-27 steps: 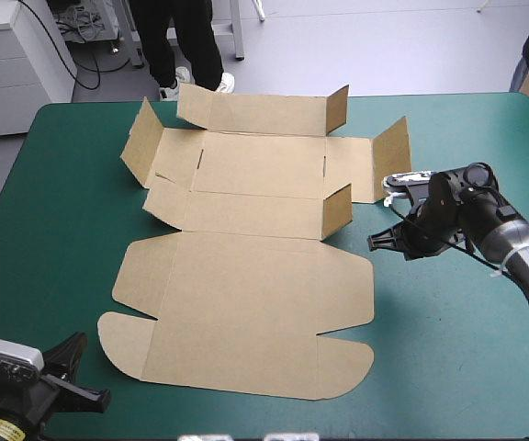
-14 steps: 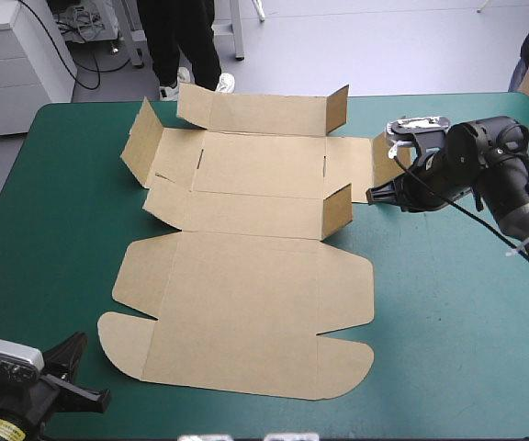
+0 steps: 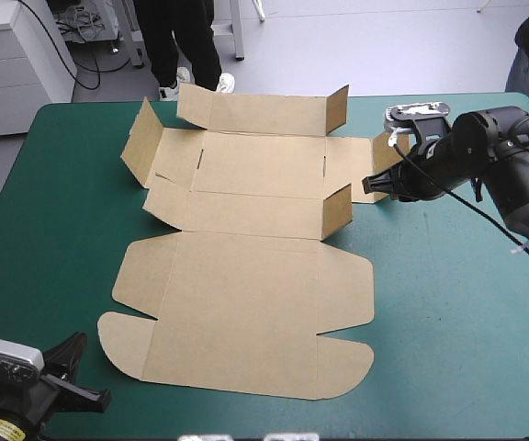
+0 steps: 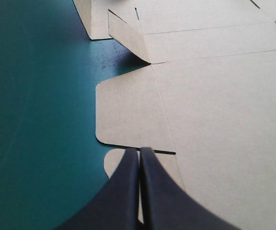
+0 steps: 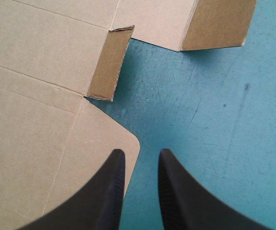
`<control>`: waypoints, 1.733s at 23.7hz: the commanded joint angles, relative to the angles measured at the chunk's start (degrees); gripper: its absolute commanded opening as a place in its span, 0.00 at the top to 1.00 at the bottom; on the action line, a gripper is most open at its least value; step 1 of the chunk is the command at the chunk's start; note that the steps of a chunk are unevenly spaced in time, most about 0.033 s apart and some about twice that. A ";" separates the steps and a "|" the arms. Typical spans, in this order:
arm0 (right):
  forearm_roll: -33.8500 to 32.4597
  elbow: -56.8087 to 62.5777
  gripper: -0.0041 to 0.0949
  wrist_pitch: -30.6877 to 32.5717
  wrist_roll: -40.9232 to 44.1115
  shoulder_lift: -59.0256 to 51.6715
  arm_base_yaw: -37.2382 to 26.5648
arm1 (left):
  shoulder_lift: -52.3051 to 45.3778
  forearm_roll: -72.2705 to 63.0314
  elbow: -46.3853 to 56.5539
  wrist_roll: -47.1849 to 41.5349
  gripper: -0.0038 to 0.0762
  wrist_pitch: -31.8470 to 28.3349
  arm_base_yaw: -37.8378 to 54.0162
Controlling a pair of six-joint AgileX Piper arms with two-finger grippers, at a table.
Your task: Fold the box
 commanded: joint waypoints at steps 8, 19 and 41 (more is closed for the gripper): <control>1.58 -1.81 0.59 0.16 -0.65 -1.07 0.00 | 0.86 -0.30 -1.41 -0.10 0.96 -4.41 0.10; 7.79 -1.81 0.59 -5.16 -1.74 8.15 0.00 | 0.86 -0.30 -1.41 0.02 0.96 -4.41 0.10; 18.83 -4.41 0.59 -15.42 -9.40 23.90 0.00 | 0.86 -0.30 -1.41 -0.12 0.96 -4.41 0.10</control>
